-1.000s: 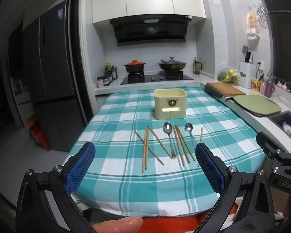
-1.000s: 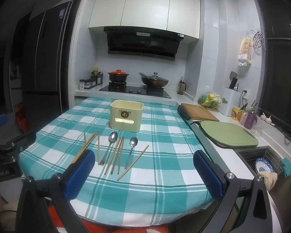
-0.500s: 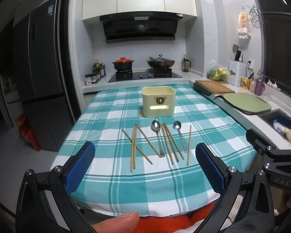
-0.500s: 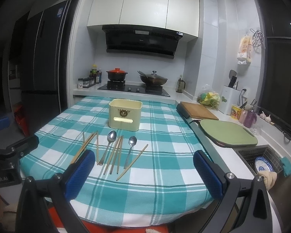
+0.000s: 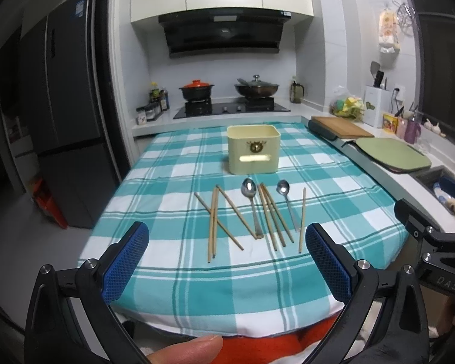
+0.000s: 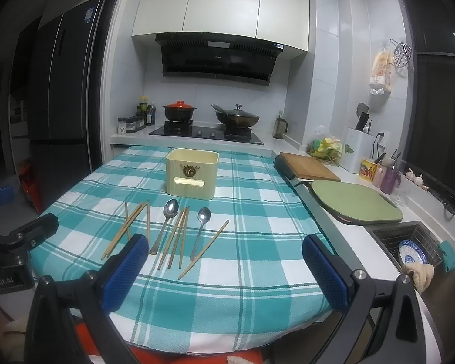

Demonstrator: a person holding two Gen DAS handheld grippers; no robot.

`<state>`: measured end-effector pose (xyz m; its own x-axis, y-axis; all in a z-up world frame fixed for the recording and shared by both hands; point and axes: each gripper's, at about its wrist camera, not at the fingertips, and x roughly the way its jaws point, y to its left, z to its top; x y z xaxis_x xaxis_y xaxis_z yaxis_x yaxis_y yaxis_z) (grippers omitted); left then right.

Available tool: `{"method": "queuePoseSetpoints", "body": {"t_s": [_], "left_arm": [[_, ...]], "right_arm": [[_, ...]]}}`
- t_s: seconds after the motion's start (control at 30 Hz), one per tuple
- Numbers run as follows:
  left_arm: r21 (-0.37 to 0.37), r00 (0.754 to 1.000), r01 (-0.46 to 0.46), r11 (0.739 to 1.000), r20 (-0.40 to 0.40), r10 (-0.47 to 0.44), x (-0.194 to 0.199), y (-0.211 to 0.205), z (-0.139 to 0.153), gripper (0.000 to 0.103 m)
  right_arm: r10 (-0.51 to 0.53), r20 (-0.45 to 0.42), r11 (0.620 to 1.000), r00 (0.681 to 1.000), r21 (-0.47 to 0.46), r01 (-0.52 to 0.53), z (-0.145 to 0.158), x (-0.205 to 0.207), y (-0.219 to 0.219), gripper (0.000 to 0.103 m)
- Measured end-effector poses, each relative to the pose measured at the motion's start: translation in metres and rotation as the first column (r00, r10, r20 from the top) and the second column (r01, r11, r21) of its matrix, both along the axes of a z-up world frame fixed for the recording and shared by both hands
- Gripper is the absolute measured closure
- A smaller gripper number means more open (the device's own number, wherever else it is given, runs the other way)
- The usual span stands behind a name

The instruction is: Organize utensils

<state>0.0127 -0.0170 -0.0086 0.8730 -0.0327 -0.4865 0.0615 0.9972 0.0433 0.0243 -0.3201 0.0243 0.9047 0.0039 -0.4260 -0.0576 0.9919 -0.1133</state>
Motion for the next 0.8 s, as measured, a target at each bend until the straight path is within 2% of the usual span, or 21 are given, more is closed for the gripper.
{"method": "queuePoseSetpoints", "body": {"t_s": [0.37,0.8], "left_arm": [[0.0,0.999,0.001,1.0,-0.052,-0.001,0.012,-0.004,-0.01,0.0],[0.023,0.997,0.028,0.999,-0.07,-0.026,0.025,-0.009,-0.019,0.0]], "right_arm": [[-0.014,-0.026,1.0,1.0,0.009,0.015,-0.008,0.006,-0.005,0.0],[-0.022,-0.052,1.0,0.998,0.001,0.022,-0.014,0.018,-0.003,0.0]]}}
